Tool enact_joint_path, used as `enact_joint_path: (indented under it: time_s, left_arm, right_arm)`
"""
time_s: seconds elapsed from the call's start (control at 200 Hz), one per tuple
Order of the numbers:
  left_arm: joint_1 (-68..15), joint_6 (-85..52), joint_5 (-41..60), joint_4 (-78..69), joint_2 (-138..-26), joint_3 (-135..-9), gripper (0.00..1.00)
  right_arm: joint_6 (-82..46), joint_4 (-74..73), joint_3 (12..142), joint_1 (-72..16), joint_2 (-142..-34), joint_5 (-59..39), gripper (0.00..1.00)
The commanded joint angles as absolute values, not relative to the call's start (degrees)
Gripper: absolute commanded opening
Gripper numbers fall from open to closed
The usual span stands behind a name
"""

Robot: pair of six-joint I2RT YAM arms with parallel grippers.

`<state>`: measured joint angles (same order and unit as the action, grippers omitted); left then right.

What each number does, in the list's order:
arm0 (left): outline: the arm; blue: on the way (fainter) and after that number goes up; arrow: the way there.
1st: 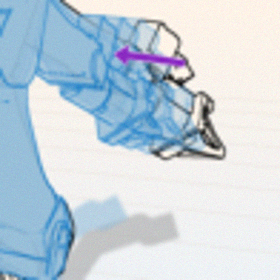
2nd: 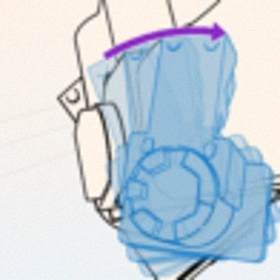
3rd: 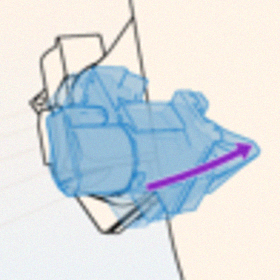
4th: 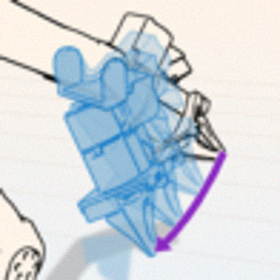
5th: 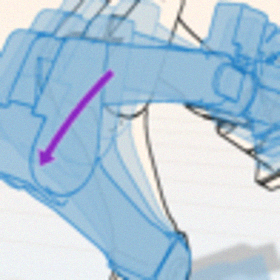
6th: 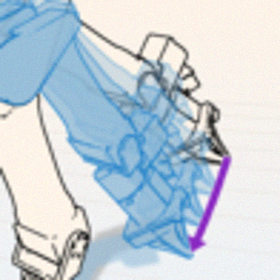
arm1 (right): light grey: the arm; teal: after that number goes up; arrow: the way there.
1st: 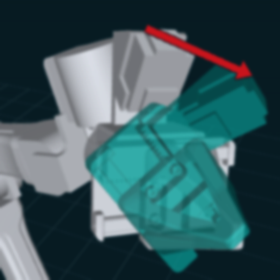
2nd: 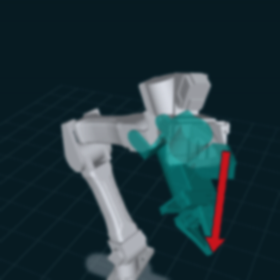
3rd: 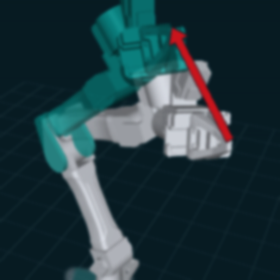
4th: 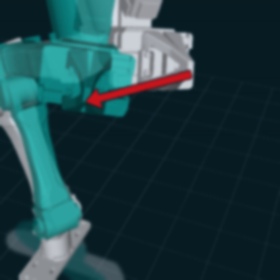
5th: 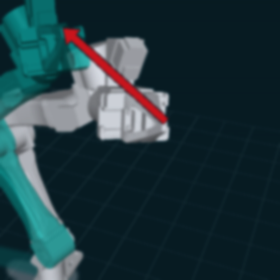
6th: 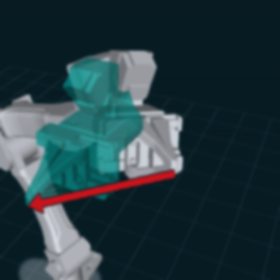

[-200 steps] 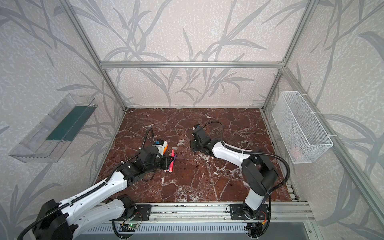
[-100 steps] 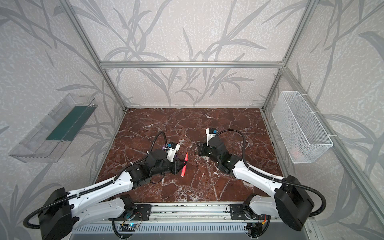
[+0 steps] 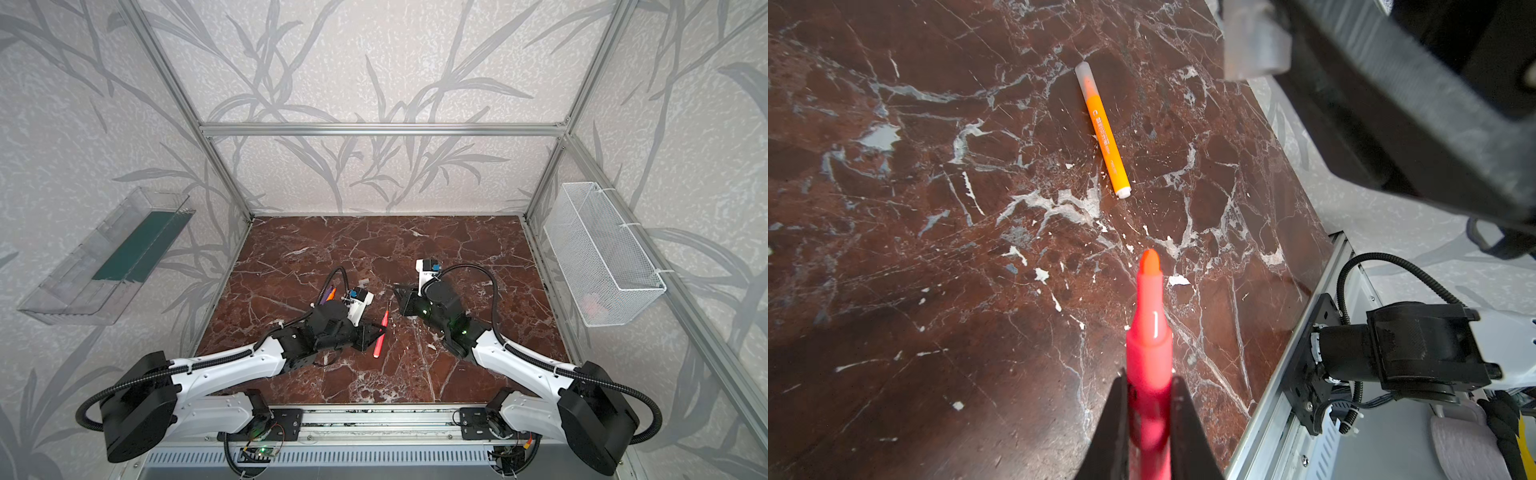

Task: Insert the pens into the pen caps
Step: 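Lift the white cap with the right gripper and bring both grippers together, then push the white cap onto the pink marker tip with the right gripper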

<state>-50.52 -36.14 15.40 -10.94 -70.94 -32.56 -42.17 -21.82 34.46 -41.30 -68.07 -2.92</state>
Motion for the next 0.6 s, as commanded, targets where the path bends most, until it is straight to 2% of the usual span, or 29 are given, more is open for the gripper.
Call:
enact_joint_path:
  time_s: [0.0, 0.595]
  left_arm:
    - [-50.8, -36.5, 15.3, -12.3, -70.9, -34.7, 0.00]
    - [-50.8, -33.8, 11.1, -7.9, -69.5, -37.8, 0.00]
  right_arm:
    - [-41.6, -23.7, 37.3, -41.4, -69.7, -6.2, 0.00]
    - [-41.9, -24.8, 36.5, -41.4, -70.9, -7.3, 0.00]
